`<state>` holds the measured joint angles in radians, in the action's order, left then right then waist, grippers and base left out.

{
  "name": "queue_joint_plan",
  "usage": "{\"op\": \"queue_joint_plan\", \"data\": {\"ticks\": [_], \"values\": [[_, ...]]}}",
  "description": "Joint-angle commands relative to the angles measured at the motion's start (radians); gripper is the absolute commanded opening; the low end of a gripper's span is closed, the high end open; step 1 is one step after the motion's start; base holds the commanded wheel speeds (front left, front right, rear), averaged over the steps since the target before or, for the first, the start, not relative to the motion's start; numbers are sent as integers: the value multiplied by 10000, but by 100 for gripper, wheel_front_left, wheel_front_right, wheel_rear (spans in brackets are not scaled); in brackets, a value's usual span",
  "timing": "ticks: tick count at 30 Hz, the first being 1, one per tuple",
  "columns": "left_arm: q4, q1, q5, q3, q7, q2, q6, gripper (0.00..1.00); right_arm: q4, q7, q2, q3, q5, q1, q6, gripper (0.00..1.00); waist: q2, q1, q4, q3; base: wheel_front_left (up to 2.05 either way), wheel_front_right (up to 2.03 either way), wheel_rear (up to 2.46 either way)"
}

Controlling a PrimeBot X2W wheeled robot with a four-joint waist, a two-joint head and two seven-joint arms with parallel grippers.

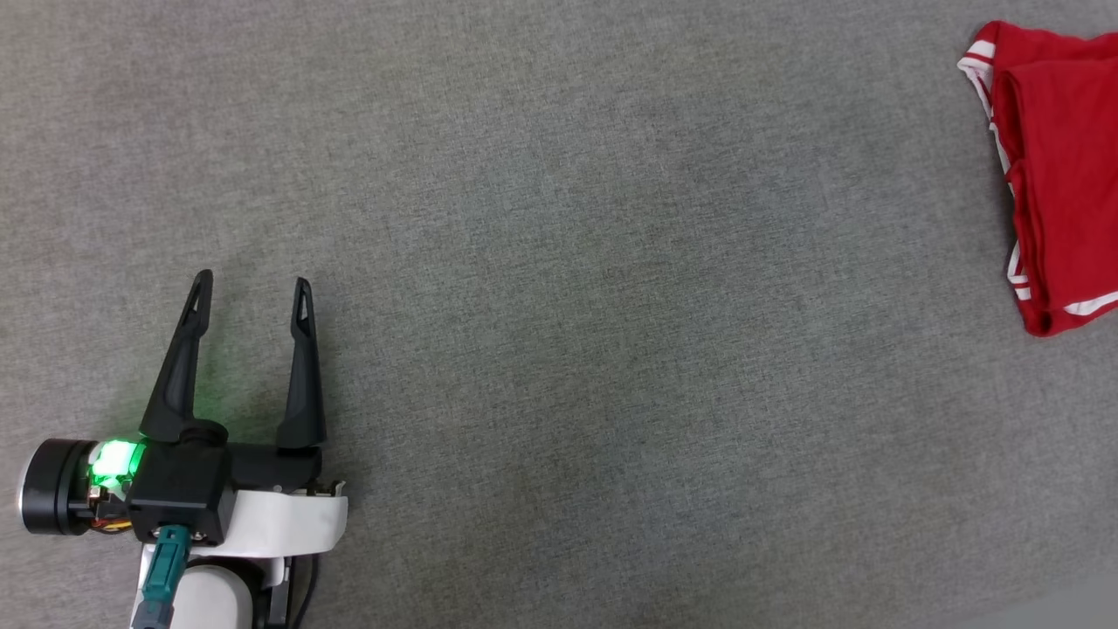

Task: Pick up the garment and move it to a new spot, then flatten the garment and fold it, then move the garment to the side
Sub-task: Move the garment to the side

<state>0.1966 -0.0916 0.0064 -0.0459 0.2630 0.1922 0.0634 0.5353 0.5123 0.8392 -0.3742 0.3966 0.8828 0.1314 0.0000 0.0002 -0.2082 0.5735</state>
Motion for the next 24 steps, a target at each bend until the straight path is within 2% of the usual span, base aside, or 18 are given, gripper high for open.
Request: {"op": "queue_joint_plan", "data": {"ticks": [1, 3, 4, 5, 8, 11, 17, 20, 21, 24], "values": [[25, -106, -14, 35, 21, 51, 65, 100, 195, -27, -143, 27, -51, 51, -15, 0, 0, -2, 13, -20, 0, 0, 0], [-29, -87, -40, 34, 21, 9, 119, 100, 614, -118, -393, 174, -202, 15, -15, 0, 0, -2, 41, -157, 0, 0, 0], [-74, -60, -58, 14, 21, -19, 139, 100, 768, -206, -528, 251, -267, 7, -15, 27, 0, -2, 61, -272, 0, 0, 0], [-133, -17, -73, -11, 21, -48, 160, 100, 926, -385, -612, 339, -408, 1, -15, 100, 0, -2, 98, -430, 0, 0, 0], [-287, 154, -67, -157, 21, -211, 196, 100, 1222, -1116, -567, 628, -1201, -33, -15, 100, 0, -2, 283, -1018, 0, 0, 0], [-428, 372, -89, -340, 21, -379, 231, 100, 1337, -1954, -823, 1109, -1985, -203, -15, 100, 0, -2, 486, -1655, 0, 0, 0], [-589, 895, -194, -407, 21, -640, 344, 100, 588, -4127, -1570, 2018, -2830, -665, -15, 100, 0, -2, 875, -2670, 0, 0, 0], [-725, 1132, -256, -433, 21, -705, 315, 100, 36, -5540, -2189, 2553, -3180, -1012, -15, 100, 0, -2, 1087, -3090, 0, 0, 0], [-841, 1350, -252, -421, 21, -783, 337, 100, -450, -6779, -2831, 2980, -3764, -1462, -13, 100, 0, -2, 1336, -3470, 0, 0, 0], [-939, 1567, -263, -376, 20, -856, 387, 100, -875, -7473, -3647, 3283, -4109, -1953, -13, 100, 0, -2, 1570, -3807, 0, 0, 0]]}}
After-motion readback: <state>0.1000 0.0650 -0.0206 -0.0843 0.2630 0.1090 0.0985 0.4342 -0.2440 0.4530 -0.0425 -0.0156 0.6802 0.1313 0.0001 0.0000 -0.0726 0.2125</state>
